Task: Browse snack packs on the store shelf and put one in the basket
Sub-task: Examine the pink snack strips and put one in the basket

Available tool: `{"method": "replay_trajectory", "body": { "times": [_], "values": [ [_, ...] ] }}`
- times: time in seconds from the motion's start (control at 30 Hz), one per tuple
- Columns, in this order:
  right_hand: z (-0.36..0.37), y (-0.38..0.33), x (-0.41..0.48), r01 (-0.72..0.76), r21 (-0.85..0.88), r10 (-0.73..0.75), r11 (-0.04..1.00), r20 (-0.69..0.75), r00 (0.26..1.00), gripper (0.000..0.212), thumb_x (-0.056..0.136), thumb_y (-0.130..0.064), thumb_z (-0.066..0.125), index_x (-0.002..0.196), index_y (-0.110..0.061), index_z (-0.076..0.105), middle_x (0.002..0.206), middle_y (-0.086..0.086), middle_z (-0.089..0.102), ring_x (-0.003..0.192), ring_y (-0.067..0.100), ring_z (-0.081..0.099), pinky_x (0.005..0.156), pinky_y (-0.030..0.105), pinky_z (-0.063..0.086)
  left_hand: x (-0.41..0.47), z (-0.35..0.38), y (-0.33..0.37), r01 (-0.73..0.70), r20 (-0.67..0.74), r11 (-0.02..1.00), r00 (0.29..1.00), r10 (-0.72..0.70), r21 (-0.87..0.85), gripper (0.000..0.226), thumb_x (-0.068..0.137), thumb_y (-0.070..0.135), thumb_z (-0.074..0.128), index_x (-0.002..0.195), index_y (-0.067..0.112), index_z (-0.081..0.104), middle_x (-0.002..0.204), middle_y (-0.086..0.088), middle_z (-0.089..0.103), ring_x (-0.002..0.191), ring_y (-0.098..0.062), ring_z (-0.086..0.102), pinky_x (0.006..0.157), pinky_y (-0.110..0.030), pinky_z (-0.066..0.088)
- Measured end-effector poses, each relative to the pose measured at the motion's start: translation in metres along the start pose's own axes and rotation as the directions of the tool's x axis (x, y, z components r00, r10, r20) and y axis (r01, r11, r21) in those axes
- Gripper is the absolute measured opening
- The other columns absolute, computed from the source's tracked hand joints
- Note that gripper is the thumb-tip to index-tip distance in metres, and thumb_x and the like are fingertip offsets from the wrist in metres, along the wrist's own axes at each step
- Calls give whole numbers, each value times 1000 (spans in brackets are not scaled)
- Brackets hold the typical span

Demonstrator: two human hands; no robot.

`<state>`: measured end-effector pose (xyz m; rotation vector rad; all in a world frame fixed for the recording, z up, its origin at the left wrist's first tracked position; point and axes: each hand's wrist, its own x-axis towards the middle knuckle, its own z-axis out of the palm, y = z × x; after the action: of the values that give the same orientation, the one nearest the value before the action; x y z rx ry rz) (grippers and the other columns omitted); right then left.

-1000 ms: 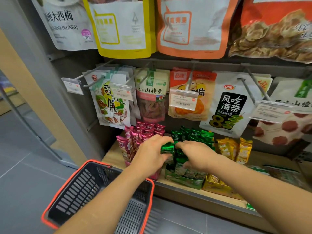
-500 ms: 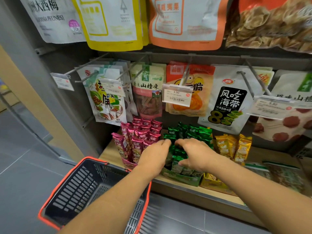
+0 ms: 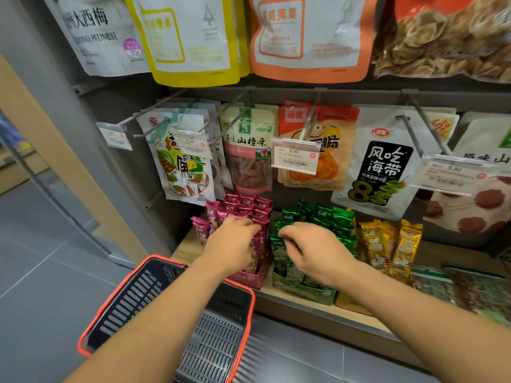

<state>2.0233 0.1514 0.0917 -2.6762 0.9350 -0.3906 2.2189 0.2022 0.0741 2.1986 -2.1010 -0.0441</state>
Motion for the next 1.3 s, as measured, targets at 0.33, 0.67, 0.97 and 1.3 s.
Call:
{"method": "replay_trajectory", "body": {
  "times": [0.33, 0.67, 0.97, 1.3],
  "values": [
    [28, -33, 9, 22, 78, -28, 997, 79, 997, 27, 94, -21, 47, 118, -17, 59, 111, 6, 64, 102, 27, 60, 87, 39, 48, -25, -24, -10, 18, -171, 1000, 985, -20, -13, 27, 94, 15, 54, 114, 26, 68, 111, 4, 66, 104, -21, 57, 86, -37, 48],
    [28, -60, 26, -137, 486, 20, 863, 237, 971, 60, 80, -43, 76, 130, -27, 48, 120, -6, 63, 106, 12, 60, 96, 33, 48, -66, -94, -26, -116, -594, 796, 731, -337, -594, 10, 94, 26, 45, 88, 35, 46, 76, 14, 55, 68, -17, 55, 63, -38, 46],
    [-40, -96, 5, -328, 672, 34, 664, 411, 911, 34, 89, -50, 61, 94, -16, 58, 72, -2, 58, 58, 13, 57, 55, 27, 49, -71, -106, -56, -147, -305, 274, 616, -726, -950, 24, 99, 6, 47, 84, 22, 56, 66, 6, 62, 45, 3, 53, 39, -12, 40],
    [-68, -110, -41, -551, 815, 117, 179, 538, 835, 48, 84, -59, 54, 90, -12, 62, 71, 13, 59, 45, 20, 54, 43, 25, 45, -76, -114, -45, -11, 13, -42, 852, -524, -999, 24, 95, 37, 58, 83, 24, 74, 71, 3, 68, 59, -5, 60, 50, -18, 47]
  ]
}}
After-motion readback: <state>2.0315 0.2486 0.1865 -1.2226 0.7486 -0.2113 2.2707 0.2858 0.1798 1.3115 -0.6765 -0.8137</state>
